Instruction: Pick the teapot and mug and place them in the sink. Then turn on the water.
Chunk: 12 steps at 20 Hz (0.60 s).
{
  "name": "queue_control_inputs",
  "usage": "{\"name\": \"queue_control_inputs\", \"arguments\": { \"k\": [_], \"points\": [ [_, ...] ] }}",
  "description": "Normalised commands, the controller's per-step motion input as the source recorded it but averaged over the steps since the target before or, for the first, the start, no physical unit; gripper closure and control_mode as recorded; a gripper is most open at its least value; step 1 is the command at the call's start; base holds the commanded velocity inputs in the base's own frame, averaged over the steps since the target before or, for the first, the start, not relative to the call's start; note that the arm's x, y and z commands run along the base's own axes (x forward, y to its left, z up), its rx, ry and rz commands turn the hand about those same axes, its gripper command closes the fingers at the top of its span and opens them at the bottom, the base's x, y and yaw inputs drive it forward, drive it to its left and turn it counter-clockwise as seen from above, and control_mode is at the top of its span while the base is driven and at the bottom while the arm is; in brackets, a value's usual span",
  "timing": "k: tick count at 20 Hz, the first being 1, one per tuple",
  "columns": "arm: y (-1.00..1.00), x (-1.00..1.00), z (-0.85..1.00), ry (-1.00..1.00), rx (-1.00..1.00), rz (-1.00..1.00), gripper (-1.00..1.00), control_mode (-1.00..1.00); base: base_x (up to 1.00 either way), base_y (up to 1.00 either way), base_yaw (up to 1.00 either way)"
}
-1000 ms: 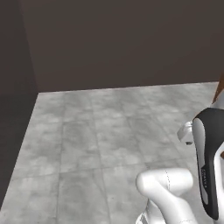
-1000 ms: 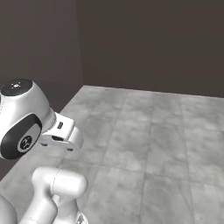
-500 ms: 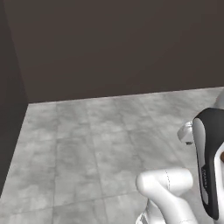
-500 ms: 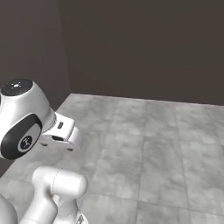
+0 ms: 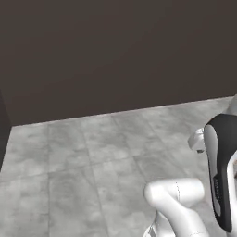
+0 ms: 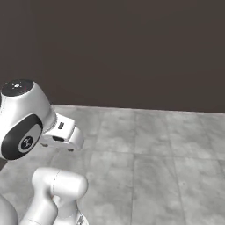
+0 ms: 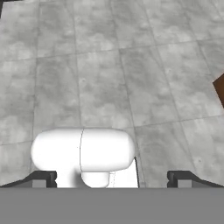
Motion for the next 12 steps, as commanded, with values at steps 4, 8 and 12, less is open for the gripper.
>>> {"name": "queue_control_inputs", "arguments": {
  "k": [4,8,12],
  "points": [
    [0.0,0.0,0.0,0.0,0.0,0.0,-1.0,1.0,1.0,0.05,-0.32],
    [0.0,0.0,0.0,0.0,0.0,0.0,-1.0,1.0,1.0,0.16,-0.45],
    [0.0,0.0,0.0,0.0,0.0,0.0,-1.0,1.0,0.94,0.17,-0.5]
  ]
}}
